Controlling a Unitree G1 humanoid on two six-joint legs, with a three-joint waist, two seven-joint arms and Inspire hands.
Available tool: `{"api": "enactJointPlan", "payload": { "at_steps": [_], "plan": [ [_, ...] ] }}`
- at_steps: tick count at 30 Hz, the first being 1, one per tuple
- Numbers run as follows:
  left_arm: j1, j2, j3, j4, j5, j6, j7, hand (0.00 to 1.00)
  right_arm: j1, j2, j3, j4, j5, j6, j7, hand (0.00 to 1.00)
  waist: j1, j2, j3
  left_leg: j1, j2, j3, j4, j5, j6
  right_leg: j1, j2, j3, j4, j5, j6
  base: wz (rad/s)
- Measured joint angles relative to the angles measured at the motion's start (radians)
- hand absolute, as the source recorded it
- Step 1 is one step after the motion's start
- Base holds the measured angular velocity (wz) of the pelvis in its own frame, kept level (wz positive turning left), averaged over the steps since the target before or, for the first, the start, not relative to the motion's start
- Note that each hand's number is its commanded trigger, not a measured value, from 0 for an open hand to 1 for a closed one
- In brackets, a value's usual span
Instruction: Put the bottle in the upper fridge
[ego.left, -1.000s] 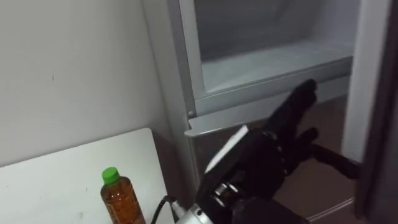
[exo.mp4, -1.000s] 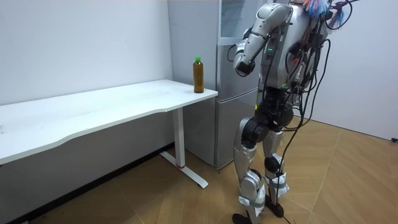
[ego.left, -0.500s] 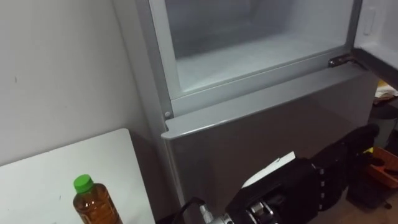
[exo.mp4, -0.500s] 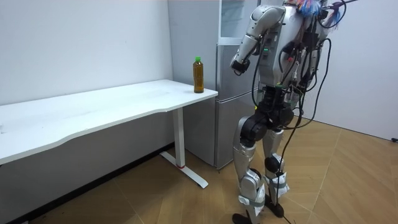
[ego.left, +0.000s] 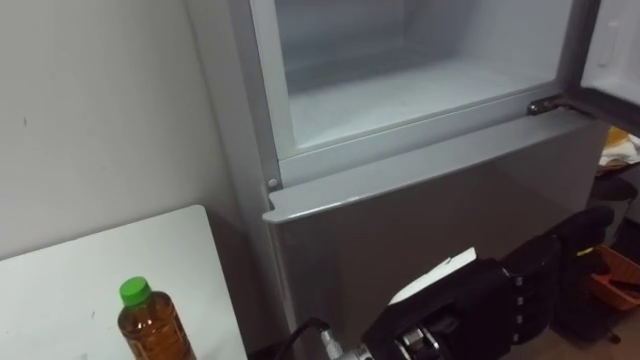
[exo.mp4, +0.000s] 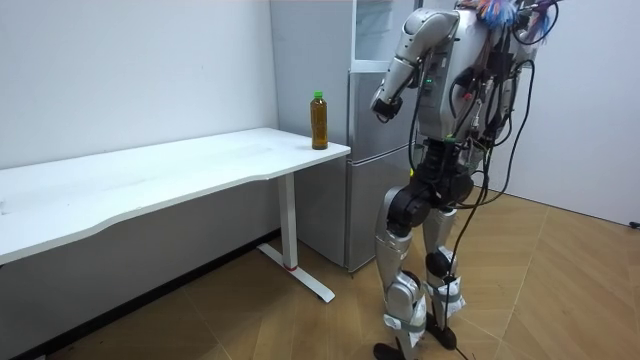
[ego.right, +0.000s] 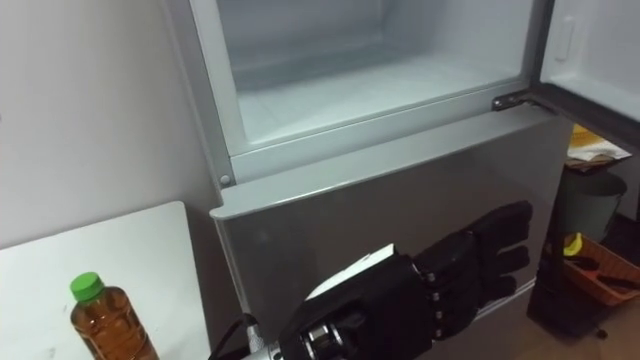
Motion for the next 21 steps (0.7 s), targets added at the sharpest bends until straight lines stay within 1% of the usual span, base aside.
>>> {"api": "enactJointPlan", "payload": {
  "at_steps": [8, 11, 15, 16, 17, 18, 19, 21],
  "plan": [
    [0.008, 0.005, 0.000, 0.000, 0.000, 0.000, -0.017, 0.00, 0.000, 0.000, 0.000, 0.000, -0.001, 0.000, 0.009, 0.00, -0.001, 0.001, -0.0010, 0.001, 0.000, 0.000, 0.002, 0.000, 0.000, 0.001, 0.000, 0.000, 0.002, 0.000, 0.000, 0.00],
    [0.032, 0.010, 0.000, 0.001, 0.002, 0.000, -0.017, 0.00, 0.000, 0.000, 0.000, 0.000, -0.002, 0.000, 0.009, 0.00, -0.002, 0.000, -0.0012, 0.004, 0.000, 0.000, 0.000, 0.000, 0.000, 0.002, 0.000, 0.001, 0.003, 0.000, 0.000, 0.00],
    [0.092, 0.044, 0.003, 0.001, 0.027, 0.004, -0.035, 0.00, 0.001, 0.002, -0.007, 0.000, -0.013, 0.000, 0.011, 0.00, -0.001, -0.010, -0.0024, 0.003, 0.001, -0.001, 0.000, 0.001, -0.001, 0.002, 0.001, -0.001, 0.002, 0.000, -0.001, 0.00],
    [0.109, 0.057, 0.004, 0.001, 0.029, 0.008, -0.039, 0.00, 0.001, 0.002, -0.010, -0.001, -0.012, 0.000, 0.016, 0.00, 0.002, -0.015, -0.0044, 0.004, 0.001, -0.001, -0.001, 0.001, -0.001, 0.003, 0.001, -0.002, 0.002, 0.000, -0.001, 0.00],
    [0.119, 0.063, 0.006, 0.001, 0.038, 0.009, -0.041, 0.00, 0.001, 0.001, -0.011, -0.001, -0.009, 0.001, 0.019, 0.00, 0.005, -0.018, -0.0059, 0.005, 0.001, -0.001, -0.002, 0.001, -0.001, 0.003, 0.001, -0.002, 0.002, 0.000, -0.001, -0.03],
    [0.140, 0.075, 0.013, 0.002, 0.048, 0.011, -0.042, 0.00, 0.002, 0.001, -0.011, -0.004, -0.006, 0.001, 0.020, 0.00, 0.013, -0.025, -0.0096, 0.006, 0.001, -0.001, -0.001, 0.001, -0.001, 0.003, 0.001, -0.003, 0.002, 0.000, -0.002, 0.00],
    [0.162, 0.086, 0.022, 0.002, 0.060, 0.011, -0.041, 0.00, 0.004, 0.001, -0.011, -0.005, -0.007, 0.001, 0.020, 0.00, 0.023, -0.033, -0.0115, 0.005, 0.002, -0.002, -0.001, 0.001, -0.001, 0.004, 0.001, -0.005, 0.002, 0.000, -0.002, 0.00],
    [0.190, 0.100, 0.033, 0.005, 0.073, 0.011, -0.038, 0.00, 0.004, 0.001, -0.011, -0.013, -0.007, 0.001, 0.020, 0.00, 0.041, -0.043, -0.0111, 0.003, 0.002, -0.003, 0.000, 0.001, -0.002, 0.003, 0.001, -0.007, 0.003, 0.000, -0.002, 0.04]
  ]
}}
